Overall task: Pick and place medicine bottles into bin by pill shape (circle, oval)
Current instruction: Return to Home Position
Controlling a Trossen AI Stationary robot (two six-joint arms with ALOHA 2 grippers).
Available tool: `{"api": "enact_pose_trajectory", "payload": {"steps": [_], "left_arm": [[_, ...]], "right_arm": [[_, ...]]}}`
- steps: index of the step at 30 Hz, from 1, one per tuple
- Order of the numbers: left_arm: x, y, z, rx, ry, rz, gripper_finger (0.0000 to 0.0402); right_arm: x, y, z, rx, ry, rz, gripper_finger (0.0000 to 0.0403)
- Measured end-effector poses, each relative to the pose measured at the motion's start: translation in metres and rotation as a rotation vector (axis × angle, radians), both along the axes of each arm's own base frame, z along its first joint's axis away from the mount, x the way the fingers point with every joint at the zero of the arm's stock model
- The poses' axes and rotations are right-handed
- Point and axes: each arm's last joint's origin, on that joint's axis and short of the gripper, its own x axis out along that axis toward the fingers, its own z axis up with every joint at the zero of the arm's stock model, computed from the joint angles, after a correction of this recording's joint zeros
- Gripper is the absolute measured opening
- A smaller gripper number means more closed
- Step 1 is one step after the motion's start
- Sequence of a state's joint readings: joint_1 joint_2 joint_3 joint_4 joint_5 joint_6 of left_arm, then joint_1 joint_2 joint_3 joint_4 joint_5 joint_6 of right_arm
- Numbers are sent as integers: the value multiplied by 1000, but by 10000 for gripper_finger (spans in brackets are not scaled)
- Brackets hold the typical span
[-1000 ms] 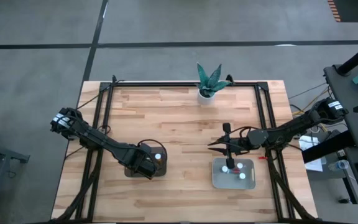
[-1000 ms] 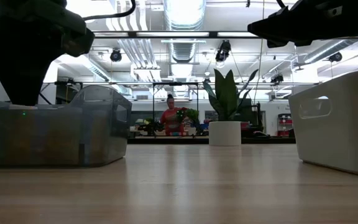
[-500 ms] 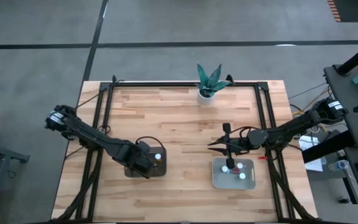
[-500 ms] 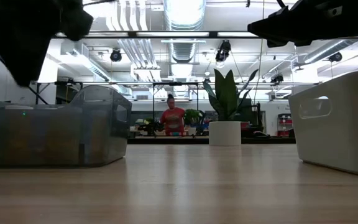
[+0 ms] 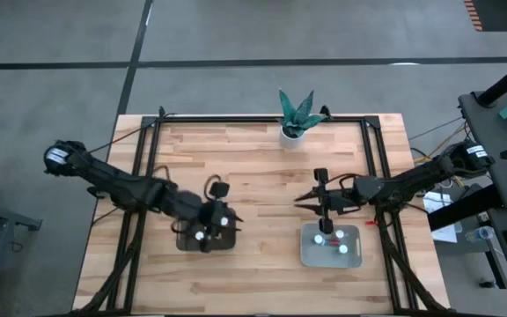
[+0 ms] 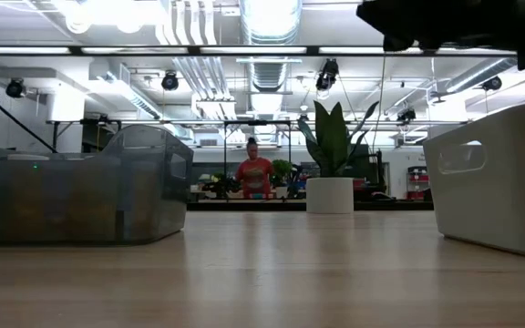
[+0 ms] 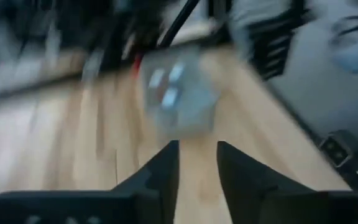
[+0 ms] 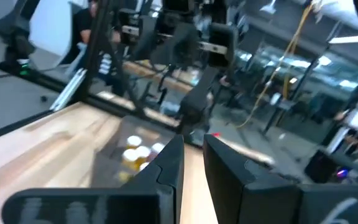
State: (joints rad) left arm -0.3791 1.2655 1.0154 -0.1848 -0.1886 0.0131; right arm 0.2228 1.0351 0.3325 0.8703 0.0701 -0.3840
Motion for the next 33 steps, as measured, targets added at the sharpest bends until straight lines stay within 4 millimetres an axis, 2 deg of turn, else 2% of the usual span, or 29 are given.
{"api": "enact_pose_trajectory", "payload": {"steps": [2, 7, 11, 16, 21, 25, 33], "left_arm": [[-4, 10, 7, 71, -91, -87, 72], [-28, 46, 12, 195, -162, -31, 13], [-59, 64, 13, 191, -217, 21, 5], [-100, 73, -1, 180, -266, 53, 1], [-128, 79, -18, 156, -319, 107, 1], [-141, 82, -29, 138, -345, 137, 1], [-153, 86, -51, 113, -377, 198, 1]], "right_arm": [[-1, -5, 5, -13, -38, -23, 52], [-3, -16, 14, -17, -95, -64, 52], [-8, -23, 17, -13, -68, -75, 52], [-18, -31, 18, -11, 3, -89, 52], [-30, -37, 23, -1, 26, -71, 52], [-40, -39, 25, -3, 34, -80, 52], [-58, -40, 22, -11, 39, -86, 52]]}}
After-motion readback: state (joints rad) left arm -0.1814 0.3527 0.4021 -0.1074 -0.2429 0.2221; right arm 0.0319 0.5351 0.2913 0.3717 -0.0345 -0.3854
